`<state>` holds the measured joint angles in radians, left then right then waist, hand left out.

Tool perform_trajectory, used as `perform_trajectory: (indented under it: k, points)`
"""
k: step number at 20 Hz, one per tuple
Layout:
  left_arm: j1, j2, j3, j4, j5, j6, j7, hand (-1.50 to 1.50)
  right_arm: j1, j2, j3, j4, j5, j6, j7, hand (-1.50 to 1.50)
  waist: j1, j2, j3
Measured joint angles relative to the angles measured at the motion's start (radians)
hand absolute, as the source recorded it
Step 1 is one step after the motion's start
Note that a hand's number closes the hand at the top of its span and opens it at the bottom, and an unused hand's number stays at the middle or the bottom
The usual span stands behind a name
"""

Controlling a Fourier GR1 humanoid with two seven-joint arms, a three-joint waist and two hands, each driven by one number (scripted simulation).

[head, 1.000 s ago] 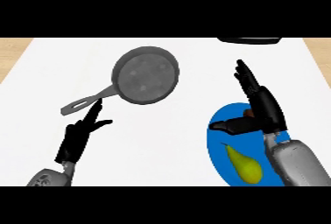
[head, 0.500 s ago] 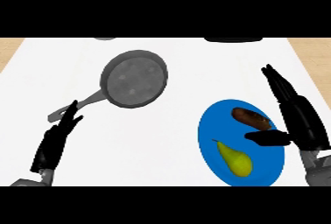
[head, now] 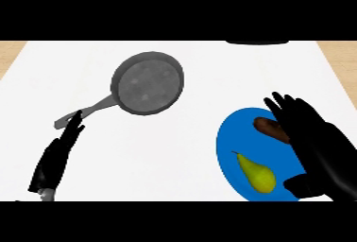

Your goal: Pick the pear from the plate and place it in the pan

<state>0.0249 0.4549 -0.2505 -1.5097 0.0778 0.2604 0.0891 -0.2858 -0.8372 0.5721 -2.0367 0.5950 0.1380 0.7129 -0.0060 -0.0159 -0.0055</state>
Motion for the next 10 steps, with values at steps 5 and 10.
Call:
perform_trajectory:
  k: [5,10]
  points:
    - [0.001,-0.004,-0.004,-0.021,-0.01,-0.008,0.003,0.0,-0.101,0.126,0.12,-0.055,-0.024,0.223,0.224,-1.5,0.018,0.009,0.001]
    - [0.002,0.0,0.004,-0.044,-0.012,-0.016,0.023,0.0,-0.181,0.289,0.202,0.009,-0.022,0.293,0.326,-1.5,0.023,0.012,0.002]
